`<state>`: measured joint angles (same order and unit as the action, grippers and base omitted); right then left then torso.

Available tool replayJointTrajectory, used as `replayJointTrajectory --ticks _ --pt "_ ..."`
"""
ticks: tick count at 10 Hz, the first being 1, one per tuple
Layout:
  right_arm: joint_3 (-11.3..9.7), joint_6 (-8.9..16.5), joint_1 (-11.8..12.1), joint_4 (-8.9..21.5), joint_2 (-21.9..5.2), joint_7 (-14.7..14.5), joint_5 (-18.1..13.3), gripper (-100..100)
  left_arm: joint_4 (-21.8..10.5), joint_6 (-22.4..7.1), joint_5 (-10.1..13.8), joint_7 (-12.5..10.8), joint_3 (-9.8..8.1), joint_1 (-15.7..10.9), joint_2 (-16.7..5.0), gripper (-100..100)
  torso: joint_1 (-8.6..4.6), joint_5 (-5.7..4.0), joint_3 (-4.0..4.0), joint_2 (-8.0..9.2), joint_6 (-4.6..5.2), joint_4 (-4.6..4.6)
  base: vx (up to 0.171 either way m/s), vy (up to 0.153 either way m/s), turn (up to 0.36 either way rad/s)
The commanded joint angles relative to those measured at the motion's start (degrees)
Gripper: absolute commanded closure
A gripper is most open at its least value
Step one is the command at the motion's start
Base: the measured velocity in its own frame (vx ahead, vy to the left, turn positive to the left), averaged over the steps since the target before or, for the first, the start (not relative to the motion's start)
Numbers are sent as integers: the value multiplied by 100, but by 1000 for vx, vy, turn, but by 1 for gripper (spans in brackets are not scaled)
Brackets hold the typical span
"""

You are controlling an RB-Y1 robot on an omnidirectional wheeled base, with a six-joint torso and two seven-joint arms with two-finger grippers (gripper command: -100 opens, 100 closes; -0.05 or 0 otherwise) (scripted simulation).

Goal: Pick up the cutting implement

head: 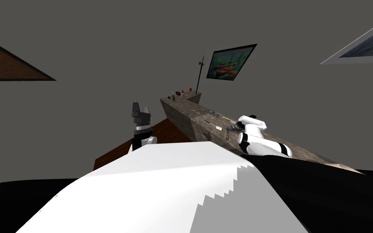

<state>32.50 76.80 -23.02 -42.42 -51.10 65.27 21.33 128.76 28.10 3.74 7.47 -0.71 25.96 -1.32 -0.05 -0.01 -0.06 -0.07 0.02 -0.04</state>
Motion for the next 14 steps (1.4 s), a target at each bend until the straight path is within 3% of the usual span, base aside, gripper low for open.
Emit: replayJointTrajectory --ticks 1,3,6,14 --pt "74 178 40 74 -14 182 43 -100 0 0 0 0 0 0 0 0 0 0 0 0 0 0 43 -19 -77" --pt "154 385 86 122 -32 376 89 -100 0 0 0 0 0 0 0 0 -5 -2 -1 -2 0 0 72 -6 -23" --pt "194 488 109 145 -41 471 112 -100 0 0 0 0 0 0 0 0 -4 -1 2 4 1 0 30 -3 -11" --pt "214 542 121 157 -46 521 124 -100 0 0 0 0 0 -1 0 0 -3 -1 12 21 1 5 4 -1 -4"
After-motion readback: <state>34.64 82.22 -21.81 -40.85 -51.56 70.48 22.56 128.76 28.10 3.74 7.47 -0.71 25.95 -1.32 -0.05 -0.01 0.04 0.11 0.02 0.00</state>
